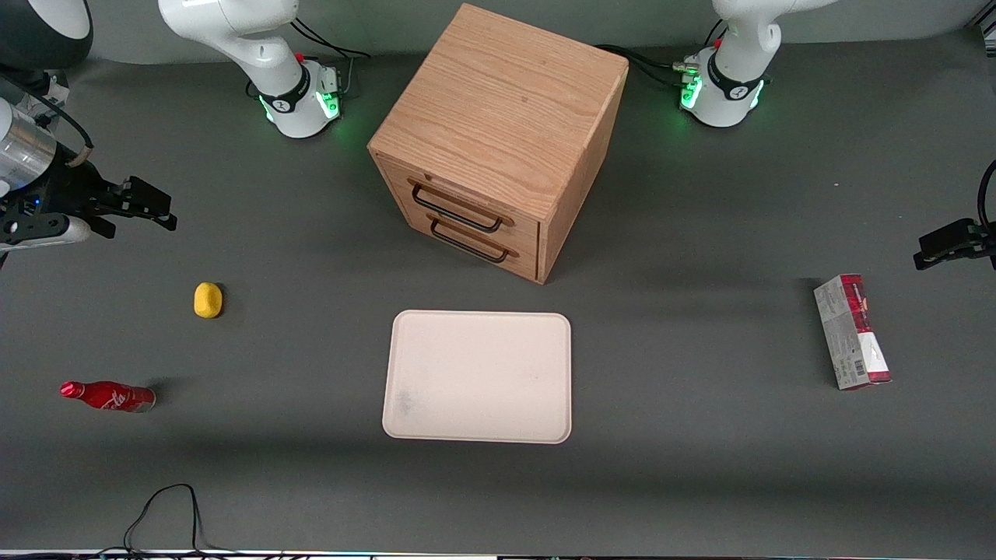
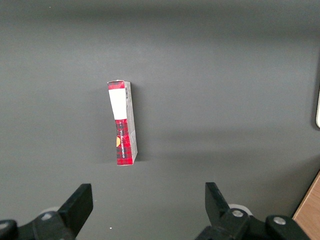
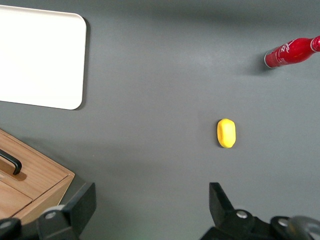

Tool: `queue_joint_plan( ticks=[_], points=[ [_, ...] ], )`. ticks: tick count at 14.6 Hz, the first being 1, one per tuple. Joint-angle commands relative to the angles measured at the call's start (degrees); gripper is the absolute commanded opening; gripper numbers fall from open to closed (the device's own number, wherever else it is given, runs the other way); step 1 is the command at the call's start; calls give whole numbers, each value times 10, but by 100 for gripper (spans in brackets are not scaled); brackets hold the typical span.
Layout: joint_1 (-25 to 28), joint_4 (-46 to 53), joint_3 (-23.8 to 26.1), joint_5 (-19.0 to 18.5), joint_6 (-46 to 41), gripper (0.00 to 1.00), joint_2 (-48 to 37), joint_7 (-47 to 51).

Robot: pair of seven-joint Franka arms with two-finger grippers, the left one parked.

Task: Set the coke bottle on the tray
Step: 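Move the open right gripper down over the red Coca-Cola bottle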

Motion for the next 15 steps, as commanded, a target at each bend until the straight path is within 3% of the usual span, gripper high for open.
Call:
queue_joint_plan(
  ticks=[1, 4, 8, 15],
  points=[
    [10, -7, -4, -14, 2, 100, -8, 20],
    [8, -7, -4, -15, 2, 100, -2, 24],
    [-12, -4, -14, -51, 34, 100, 16, 49],
    [-103, 154, -29, -45, 66, 100, 186, -90]
  ],
)
